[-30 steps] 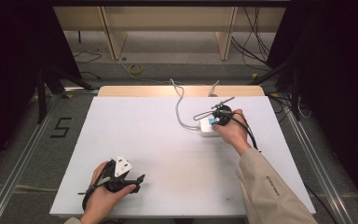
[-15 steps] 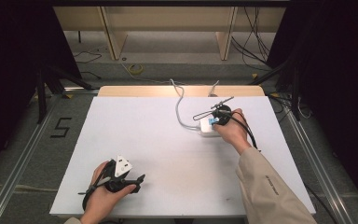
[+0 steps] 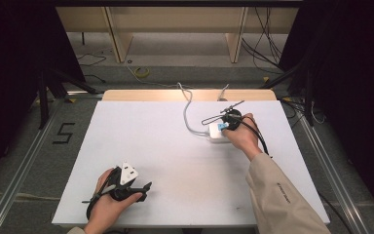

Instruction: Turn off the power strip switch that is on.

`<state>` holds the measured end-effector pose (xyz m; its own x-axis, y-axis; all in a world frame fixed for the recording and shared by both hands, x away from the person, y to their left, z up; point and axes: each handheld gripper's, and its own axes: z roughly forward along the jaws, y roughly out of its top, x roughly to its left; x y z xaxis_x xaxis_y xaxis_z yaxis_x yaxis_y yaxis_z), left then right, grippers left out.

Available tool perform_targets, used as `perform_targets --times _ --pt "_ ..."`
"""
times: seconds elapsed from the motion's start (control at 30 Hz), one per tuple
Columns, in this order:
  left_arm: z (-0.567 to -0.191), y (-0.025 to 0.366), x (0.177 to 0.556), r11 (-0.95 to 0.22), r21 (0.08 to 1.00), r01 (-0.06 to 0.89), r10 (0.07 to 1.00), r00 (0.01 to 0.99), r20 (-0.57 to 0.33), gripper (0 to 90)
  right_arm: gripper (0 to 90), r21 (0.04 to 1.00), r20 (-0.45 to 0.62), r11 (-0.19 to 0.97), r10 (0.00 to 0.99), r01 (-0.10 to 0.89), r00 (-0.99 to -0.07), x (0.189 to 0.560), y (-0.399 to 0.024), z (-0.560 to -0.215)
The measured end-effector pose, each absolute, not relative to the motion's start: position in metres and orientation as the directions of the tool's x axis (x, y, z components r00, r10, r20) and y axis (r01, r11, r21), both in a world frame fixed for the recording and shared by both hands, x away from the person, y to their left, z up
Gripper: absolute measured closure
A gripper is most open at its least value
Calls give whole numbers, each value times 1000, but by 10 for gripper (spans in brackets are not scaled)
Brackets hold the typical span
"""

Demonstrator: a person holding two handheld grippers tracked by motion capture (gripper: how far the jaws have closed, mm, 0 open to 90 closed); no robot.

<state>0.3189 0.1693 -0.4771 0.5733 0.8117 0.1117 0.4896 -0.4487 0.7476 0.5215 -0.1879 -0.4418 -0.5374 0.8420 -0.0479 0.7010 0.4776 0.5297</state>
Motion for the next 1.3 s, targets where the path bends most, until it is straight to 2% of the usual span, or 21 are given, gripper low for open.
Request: perform_targets --times 1.3 --pt "-477 170 319 -450 748 487 811 573 116 209 900 521 -49 475 846 709 -531 523 -185 -442"
